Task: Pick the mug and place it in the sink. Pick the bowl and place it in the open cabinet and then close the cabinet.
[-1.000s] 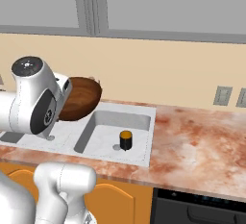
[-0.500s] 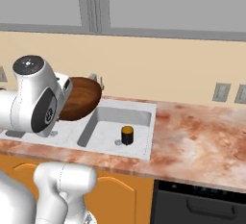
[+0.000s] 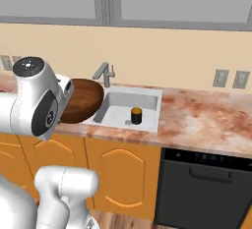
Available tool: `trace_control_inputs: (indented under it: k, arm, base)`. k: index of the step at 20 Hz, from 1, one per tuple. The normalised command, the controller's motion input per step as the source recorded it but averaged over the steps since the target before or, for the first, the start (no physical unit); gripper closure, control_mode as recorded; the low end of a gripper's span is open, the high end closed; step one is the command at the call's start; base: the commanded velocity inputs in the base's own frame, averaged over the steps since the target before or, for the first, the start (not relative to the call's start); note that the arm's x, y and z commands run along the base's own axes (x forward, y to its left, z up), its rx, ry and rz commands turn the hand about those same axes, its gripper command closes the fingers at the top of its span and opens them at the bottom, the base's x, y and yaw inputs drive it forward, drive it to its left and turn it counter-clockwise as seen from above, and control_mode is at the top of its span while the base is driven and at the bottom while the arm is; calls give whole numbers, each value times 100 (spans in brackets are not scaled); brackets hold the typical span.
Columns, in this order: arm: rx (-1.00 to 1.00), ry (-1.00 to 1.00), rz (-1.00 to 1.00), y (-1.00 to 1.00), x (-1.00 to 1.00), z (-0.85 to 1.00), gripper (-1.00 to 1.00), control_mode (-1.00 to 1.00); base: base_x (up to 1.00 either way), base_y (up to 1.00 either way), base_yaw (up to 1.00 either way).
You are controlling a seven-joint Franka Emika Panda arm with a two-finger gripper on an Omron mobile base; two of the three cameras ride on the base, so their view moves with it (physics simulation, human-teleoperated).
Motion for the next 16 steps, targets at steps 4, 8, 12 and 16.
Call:
trace_control_inputs:
  k: [4, 8, 12, 16]
  arm:
    - [0, 0, 0, 0, 0, 0, 100, 100]
    - [0, 0, 0, 0, 0, 0, 100, 100]
    - [0, 0, 0, 0, 0, 0, 100, 100]
    - [0, 0, 0, 0, 0, 0, 100, 100]
  base:
    - [-71, 0, -5]
    - [-55, -17, -5]
    - [-23, -39, -1]
    - [-3, -46, 0]
